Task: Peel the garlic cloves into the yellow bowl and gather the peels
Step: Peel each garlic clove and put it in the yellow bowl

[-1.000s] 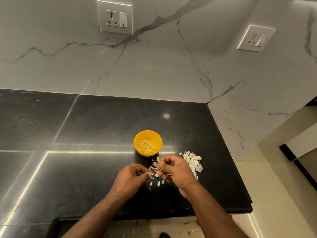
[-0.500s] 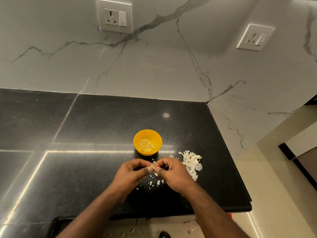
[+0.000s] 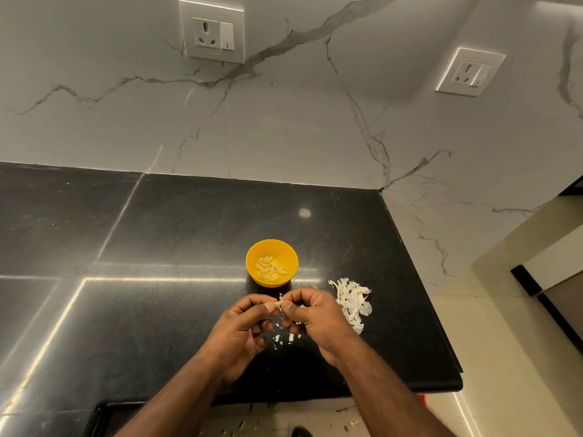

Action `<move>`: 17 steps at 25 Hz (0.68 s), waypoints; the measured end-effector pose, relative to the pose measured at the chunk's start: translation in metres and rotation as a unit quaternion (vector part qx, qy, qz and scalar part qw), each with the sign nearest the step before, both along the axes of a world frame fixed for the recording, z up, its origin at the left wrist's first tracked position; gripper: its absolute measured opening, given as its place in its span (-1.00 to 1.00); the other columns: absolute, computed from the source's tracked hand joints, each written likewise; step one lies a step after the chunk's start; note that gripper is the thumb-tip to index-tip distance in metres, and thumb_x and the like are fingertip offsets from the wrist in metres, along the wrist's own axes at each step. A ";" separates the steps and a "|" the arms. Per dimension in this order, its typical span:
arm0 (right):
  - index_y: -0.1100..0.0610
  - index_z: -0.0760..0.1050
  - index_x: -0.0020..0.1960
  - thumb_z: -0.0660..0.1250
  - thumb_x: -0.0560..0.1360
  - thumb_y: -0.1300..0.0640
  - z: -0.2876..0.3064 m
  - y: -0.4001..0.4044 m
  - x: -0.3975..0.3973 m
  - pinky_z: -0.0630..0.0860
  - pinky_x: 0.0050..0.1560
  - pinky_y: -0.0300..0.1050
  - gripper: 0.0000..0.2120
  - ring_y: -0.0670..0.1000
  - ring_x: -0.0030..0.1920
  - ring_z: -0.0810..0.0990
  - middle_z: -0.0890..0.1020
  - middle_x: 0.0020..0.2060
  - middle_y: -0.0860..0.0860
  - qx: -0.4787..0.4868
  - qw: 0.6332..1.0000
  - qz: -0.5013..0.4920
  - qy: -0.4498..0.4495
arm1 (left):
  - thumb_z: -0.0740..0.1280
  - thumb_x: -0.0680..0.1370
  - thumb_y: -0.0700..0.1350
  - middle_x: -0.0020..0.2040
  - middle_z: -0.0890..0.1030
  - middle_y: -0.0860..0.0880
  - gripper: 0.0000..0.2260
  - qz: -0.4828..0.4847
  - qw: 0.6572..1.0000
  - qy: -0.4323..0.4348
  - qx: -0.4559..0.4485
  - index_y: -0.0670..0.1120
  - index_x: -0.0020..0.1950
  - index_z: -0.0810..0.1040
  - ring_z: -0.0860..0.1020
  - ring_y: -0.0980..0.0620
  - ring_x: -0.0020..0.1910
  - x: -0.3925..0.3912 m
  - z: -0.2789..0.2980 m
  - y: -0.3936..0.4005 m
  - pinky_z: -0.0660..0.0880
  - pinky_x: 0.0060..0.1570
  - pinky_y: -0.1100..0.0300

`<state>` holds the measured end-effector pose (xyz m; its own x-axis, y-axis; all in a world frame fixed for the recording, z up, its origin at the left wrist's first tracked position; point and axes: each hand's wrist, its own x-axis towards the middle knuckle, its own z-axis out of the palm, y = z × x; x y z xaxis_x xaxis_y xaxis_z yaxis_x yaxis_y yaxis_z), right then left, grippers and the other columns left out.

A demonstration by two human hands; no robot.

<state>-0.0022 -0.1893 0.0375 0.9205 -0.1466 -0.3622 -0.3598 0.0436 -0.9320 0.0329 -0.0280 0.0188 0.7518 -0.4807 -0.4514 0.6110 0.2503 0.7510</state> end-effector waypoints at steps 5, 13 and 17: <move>0.18 0.63 -0.05 0.38 0.56 0.28 -0.005 -0.003 0.000 0.51 -0.25 -0.18 -0.94 -0.05 -0.28 0.61 0.67 -0.29 0.00 -0.017 1.000 0.002 -0.009 | 0.44 0.38 -0.23 -0.15 0.63 -0.12 -0.76 0.010 1.000 0.004 -0.003 -0.19 0.04 0.63 0.50 0.07 -0.29 0.005 0.003 0.002 0.37 -0.36 0.24; -0.05 0.64 -0.16 0.51 0.42 0.22 -0.013 -0.023 0.001 0.62 -0.06 -0.11 -0.83 -0.07 -0.14 0.66 0.70 -0.19 -0.09 -0.276 0.960 -0.037 -0.014 | 0.37 0.51 -0.37 -0.16 0.64 -0.11 -0.85 0.010 0.999 -0.012 0.029 -0.18 -0.02 0.66 0.56 0.06 -0.28 0.012 0.001 0.007 0.49 -0.37 0.22; -0.07 0.67 0.10 0.52 0.45 0.13 -0.003 -0.013 -0.001 0.60 0.06 -0.17 -0.75 -0.19 -0.07 0.64 0.69 -0.11 -0.16 -0.207 0.974 0.053 -0.076 | 0.38 0.50 -0.36 -0.16 0.65 -0.12 -0.86 -0.003 0.999 -0.022 0.037 -0.18 -0.03 0.67 0.58 0.02 -0.20 0.013 0.001 0.006 0.49 -0.22 0.16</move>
<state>-0.0035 -0.2019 0.0347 0.9770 -0.1515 -0.1502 -0.1977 -0.3778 -0.9045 0.0461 -0.0220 0.0201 0.7696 -0.4512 -0.4518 0.5774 0.1898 0.7941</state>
